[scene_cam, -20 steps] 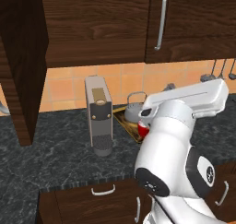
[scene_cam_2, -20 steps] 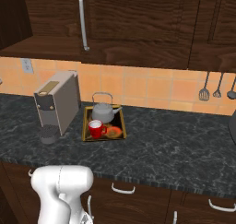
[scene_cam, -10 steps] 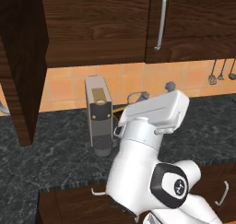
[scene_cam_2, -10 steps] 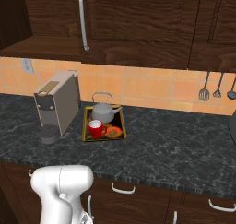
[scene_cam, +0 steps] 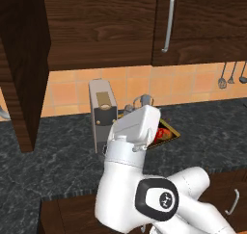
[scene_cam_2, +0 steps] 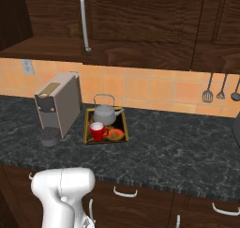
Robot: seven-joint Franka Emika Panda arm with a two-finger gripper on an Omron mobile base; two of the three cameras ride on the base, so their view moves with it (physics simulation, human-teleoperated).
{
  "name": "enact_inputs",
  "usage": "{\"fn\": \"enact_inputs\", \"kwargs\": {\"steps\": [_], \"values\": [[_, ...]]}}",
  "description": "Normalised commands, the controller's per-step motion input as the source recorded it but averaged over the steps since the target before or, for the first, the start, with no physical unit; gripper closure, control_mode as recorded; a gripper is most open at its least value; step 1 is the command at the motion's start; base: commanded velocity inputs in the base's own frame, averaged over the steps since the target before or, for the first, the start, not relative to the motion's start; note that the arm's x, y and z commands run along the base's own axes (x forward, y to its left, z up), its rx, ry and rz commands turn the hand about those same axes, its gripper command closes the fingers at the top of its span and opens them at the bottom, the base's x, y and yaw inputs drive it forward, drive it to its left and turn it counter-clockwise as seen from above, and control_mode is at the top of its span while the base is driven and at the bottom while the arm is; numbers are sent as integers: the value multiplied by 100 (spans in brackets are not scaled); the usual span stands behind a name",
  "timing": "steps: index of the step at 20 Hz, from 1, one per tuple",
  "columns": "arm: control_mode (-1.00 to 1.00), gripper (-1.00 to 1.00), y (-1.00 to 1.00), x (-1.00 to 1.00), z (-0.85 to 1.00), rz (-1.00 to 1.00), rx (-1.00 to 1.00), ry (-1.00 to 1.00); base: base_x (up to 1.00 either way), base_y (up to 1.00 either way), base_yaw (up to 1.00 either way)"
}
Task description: Pick the kettle from the counter and place it on the tray. Then pick the mug from the cabinet and place it on the tray. Then close the cabinet doors.
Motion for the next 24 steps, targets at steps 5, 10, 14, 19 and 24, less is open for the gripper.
{"fn": "enact_inputs", "kwargs": {"steps": [5,10,14,19,24], "values": [[-100,-100,44,17,-11,0,-14,6,0,0,0],[-100,-100,37,32,-40,0,-8,6,0,0,0],[-100,-100,46,27,-40,0,-9,7,0,0,0],[-100,-100,41,27,-45,0,-13,7,0,0,0],[-100,-100,41,33,-44,0,-12,9,0,0,0]]}}
